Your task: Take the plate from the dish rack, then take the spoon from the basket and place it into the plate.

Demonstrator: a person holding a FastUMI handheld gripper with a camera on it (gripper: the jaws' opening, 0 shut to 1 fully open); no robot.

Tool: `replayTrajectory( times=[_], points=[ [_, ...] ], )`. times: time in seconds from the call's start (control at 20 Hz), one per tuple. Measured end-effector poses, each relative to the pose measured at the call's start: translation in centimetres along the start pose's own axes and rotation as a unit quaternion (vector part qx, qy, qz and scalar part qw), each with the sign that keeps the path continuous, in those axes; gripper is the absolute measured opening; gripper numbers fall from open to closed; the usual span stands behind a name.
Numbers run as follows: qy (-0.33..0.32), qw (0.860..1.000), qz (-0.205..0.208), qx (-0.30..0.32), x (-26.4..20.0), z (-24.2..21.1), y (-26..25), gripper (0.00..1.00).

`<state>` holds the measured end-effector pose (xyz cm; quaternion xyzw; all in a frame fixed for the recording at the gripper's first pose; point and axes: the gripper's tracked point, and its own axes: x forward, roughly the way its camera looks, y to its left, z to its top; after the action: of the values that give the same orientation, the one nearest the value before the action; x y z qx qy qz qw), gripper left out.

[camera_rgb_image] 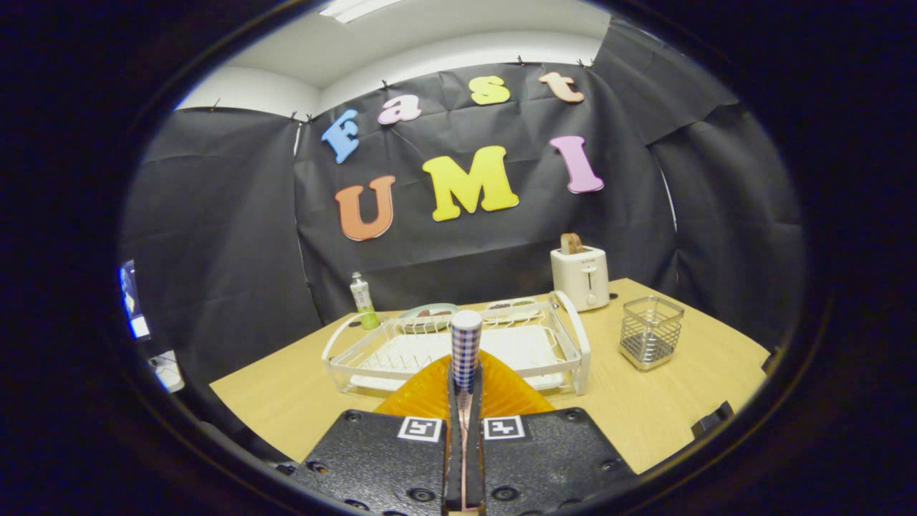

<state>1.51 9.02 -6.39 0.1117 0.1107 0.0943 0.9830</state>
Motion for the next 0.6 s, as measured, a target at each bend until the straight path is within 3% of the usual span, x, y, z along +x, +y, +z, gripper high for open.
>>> replayTrajectory(
  times=[0.35, 0.55, 0.6],
  points=[
    [0.032, 0.997, 0.017, 0.074, 0.9, -3.3, 0.0, 0.1],
    [0.023, 0.998, 0.004, 0.05, 0.7, -2.8, -1.5, 0.24],
    [0.018, 0.999, -0.008, 0.044, 0.5, -2.5, -2.2, 0.35]
  ],
)
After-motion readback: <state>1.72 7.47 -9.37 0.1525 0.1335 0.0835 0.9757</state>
